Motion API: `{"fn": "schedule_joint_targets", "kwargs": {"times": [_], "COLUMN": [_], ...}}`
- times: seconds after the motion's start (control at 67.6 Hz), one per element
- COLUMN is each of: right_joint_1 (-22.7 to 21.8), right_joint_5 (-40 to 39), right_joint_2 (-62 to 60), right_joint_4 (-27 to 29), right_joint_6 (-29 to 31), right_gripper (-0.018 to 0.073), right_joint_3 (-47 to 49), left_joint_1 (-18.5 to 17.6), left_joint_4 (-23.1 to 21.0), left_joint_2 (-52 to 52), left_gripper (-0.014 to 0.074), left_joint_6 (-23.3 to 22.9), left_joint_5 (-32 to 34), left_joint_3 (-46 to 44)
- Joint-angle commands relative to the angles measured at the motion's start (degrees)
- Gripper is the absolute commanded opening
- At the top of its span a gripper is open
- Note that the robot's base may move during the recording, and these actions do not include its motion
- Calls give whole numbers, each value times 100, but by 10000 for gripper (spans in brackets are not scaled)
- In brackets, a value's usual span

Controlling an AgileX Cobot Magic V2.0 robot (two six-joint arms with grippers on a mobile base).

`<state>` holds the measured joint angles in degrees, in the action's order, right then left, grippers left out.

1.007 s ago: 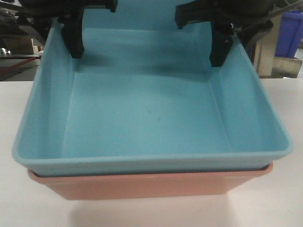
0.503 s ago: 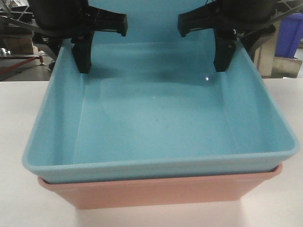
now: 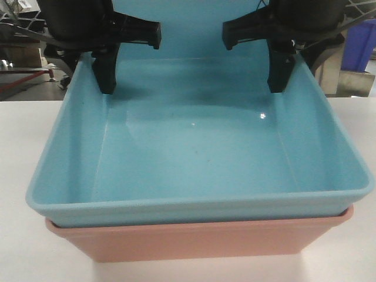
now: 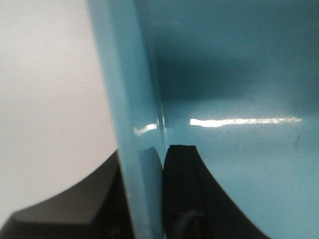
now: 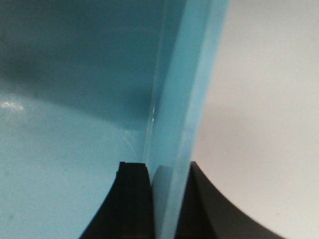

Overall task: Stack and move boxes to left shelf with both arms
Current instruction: 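Hold the stacked bins raised in both grippers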

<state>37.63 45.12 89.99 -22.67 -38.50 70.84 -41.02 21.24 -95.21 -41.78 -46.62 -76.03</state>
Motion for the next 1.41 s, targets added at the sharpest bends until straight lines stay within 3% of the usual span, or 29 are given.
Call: {"fn": "schedule_joint_targets", "kwargs": {"times": [0.0,1.391], "right_joint_1": [213,213], "right_joint_5": [-1547,-1537], "right_joint_2": [-264,-215], "right_joint_4": [420,413], "right_joint_6": [57,63], "right_gripper": [56,56], "right_joint_3": [244,233], "left_joint_1": [-314,-314], "left_joint_4": [-66,-66], "left_joint_2": [242,182], "left_gripper": [-3,-3], "left_joint_6": [26,26], "left_joint_5": [1529,1529], "left_joint_3": [-333,-333]}}
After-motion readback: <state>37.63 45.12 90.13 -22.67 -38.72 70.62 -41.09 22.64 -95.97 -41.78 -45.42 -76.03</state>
